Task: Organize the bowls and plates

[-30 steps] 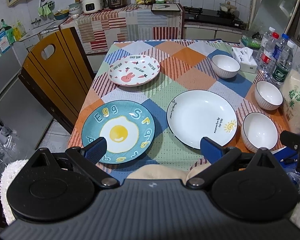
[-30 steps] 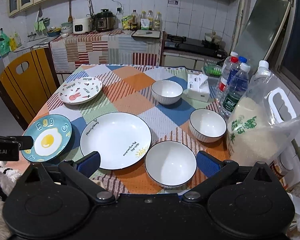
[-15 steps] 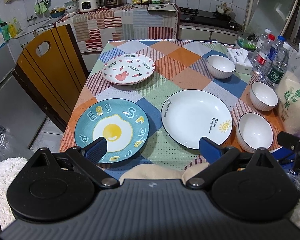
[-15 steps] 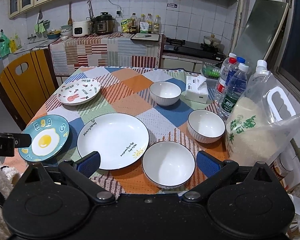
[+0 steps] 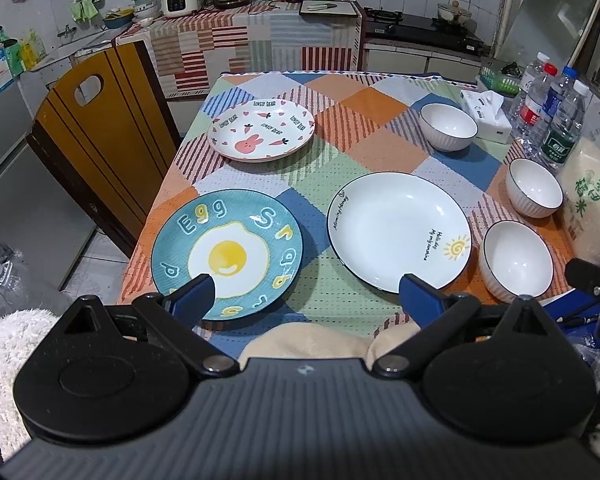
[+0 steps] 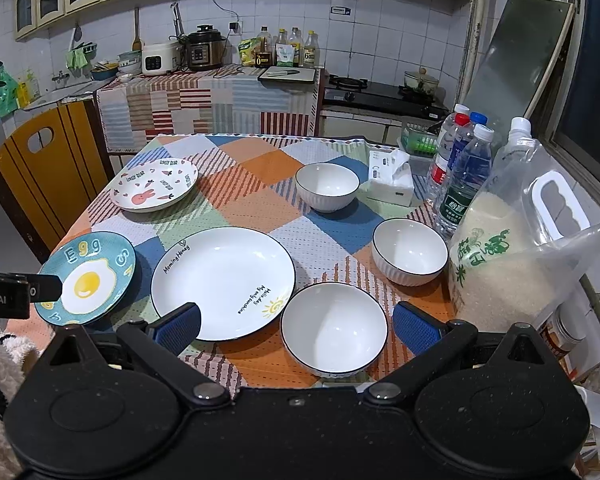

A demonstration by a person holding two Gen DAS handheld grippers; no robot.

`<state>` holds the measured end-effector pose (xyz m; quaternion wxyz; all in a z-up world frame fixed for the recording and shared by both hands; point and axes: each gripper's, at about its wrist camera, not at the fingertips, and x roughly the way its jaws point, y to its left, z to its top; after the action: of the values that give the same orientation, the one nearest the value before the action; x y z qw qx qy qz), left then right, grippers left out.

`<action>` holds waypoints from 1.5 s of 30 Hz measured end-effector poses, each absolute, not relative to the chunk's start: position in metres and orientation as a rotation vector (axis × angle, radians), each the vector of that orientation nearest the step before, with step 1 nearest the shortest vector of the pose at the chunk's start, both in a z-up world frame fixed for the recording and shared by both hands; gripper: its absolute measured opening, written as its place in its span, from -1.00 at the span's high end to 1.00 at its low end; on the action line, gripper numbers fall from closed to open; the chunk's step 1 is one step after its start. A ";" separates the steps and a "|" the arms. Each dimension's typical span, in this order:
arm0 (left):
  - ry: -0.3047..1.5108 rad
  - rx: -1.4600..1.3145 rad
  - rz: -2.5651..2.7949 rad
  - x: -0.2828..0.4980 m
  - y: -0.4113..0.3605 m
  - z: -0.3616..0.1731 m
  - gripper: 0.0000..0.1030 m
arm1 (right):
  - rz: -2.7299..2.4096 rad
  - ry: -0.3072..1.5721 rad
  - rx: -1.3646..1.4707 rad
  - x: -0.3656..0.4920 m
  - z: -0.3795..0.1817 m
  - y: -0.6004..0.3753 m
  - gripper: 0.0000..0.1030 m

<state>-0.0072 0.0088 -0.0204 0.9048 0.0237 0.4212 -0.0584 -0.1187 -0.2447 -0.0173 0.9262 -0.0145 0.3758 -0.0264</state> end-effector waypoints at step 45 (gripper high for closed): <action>1.069 -0.003 -0.235 0.112 -0.024 -0.096 -0.90 | 0.455 0.740 0.038 0.045 -0.071 -0.301 -0.81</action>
<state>0.1117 -0.0236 -0.0961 0.8539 -0.0016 0.5083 -0.1118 0.0455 -0.3006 -0.0710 0.9070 0.0183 0.3585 0.2202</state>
